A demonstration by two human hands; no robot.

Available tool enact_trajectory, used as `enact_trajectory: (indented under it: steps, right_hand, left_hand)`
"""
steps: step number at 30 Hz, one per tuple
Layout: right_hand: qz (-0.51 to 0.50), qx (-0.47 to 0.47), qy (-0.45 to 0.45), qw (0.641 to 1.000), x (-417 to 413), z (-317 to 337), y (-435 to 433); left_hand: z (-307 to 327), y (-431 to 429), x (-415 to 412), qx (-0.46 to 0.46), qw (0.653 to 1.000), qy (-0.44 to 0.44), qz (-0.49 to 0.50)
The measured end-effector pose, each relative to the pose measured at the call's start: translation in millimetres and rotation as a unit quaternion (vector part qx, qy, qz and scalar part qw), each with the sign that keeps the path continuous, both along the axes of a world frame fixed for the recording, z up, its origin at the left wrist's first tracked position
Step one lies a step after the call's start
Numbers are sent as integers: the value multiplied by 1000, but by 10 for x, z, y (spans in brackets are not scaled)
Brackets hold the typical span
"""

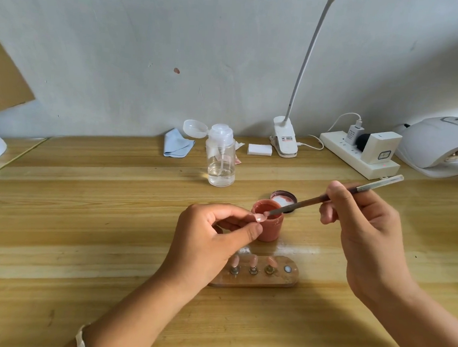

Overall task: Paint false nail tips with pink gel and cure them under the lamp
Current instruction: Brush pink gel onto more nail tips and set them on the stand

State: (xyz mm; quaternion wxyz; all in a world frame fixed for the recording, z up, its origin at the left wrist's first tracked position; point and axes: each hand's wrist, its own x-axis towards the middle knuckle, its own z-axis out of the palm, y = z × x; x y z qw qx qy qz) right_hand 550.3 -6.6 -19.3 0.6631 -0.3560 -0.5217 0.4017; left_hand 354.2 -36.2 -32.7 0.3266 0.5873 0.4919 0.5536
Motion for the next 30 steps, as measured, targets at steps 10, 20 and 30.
enact_trajectory:
  steps: [10,20,30]
  right_hand:
    - [6,4,-7,1000,-14,-10,6]
    - [-20,-4,4,1000,24,-10,31]
    - [29,4,-6,1000,-8,-1,-13]
  left_hand:
    - [28,-22,22,-16,999,-35,-2]
    - [45,-23,24,-17,999,-48,-3]
    - [-7,0,-8,19,1000,11,-8]
